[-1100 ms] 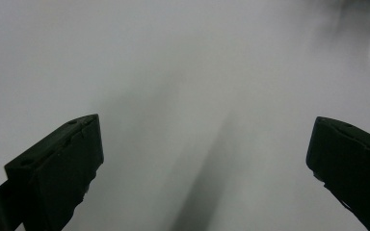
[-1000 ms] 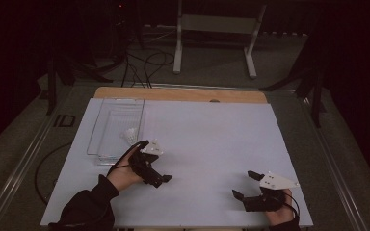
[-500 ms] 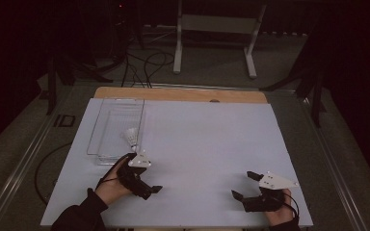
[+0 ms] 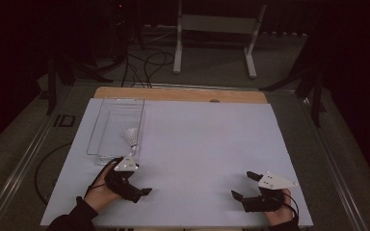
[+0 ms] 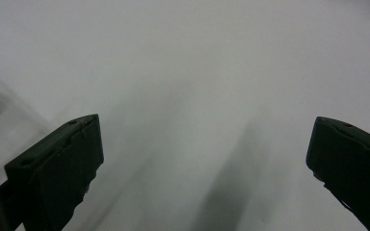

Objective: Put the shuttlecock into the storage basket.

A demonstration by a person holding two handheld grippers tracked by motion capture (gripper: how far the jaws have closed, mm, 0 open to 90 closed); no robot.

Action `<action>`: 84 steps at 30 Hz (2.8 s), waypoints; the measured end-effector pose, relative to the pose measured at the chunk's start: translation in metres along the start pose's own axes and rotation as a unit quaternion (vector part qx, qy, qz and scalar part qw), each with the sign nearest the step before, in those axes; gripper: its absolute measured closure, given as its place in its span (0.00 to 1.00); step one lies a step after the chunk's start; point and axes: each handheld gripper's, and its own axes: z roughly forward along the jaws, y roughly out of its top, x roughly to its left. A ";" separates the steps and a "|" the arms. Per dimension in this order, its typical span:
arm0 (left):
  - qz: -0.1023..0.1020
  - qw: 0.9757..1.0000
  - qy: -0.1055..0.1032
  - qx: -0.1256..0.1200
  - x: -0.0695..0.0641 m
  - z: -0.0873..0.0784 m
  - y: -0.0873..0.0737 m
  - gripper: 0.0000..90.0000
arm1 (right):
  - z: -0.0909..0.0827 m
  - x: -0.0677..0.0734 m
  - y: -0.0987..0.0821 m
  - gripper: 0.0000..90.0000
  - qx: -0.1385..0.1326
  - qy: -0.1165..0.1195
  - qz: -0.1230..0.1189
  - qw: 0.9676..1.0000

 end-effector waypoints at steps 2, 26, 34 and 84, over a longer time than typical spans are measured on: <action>-0.003 1.000 0.003 -0.003 0.001 -0.002 -0.003 0.00 | 0.000 0.000 0.000 0.11 0.000 0.000 0.001 1.000; -0.036 0.998 0.040 -0.028 0.009 -0.012 -0.032 0.00 | -0.001 0.000 0.000 0.11 0.001 0.001 0.001 1.000; -0.036 0.998 0.037 -0.042 0.007 -0.010 -0.035 0.00 | 0.000 0.000 -0.001 0.11 0.004 0.002 0.000 1.000; -0.042 0.995 0.059 -0.071 0.004 -0.008 -0.042 0.00 | 0.000 -0.002 -0.004 0.11 0.006 0.008 0.004 1.000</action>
